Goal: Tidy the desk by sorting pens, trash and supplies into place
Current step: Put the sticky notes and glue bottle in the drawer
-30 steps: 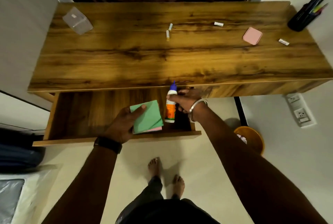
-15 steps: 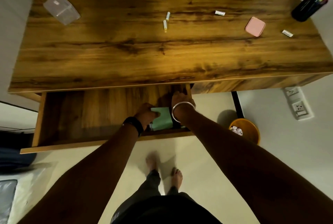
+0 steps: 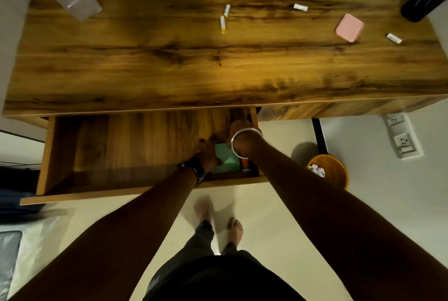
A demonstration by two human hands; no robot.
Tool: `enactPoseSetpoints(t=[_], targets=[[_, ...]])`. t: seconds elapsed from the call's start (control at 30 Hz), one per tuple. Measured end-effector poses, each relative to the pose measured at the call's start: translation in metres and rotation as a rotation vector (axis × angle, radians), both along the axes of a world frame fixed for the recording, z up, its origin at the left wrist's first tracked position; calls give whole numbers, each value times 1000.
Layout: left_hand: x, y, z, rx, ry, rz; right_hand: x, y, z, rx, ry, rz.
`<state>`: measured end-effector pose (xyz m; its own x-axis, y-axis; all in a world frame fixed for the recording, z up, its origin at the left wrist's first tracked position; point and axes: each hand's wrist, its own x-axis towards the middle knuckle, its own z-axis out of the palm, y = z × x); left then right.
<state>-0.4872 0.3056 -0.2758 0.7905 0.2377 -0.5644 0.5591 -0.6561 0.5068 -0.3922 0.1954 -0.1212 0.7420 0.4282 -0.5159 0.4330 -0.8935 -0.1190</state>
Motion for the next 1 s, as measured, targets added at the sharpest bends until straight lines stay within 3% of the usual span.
enactPoseSetpoints(t=[0.13,0.2,0.4,0.53,0.73,0.83,0.93,1.0], targets=[[-12,-1,52,-115,-90,78,7,-7,5,55,301,78],[-16,4,59,-128,-90,108,3,-16,0,60,350,147],[-29,3,75,-68,-110,238,-19,-24,-16,84,250,270],[-39,3,87,-99,-71,365,-35,-32,-30,-33,93,465],[-55,5,99,-127,-51,442,-28,-36,-29,12,169,400],[-64,4,111,-93,-95,429,-22,-43,-26,191,100,222],[-81,9,128,6,-157,413,-29,-56,-5,565,-24,12],[-98,11,141,68,-176,373,-45,-70,8,674,81,13]])
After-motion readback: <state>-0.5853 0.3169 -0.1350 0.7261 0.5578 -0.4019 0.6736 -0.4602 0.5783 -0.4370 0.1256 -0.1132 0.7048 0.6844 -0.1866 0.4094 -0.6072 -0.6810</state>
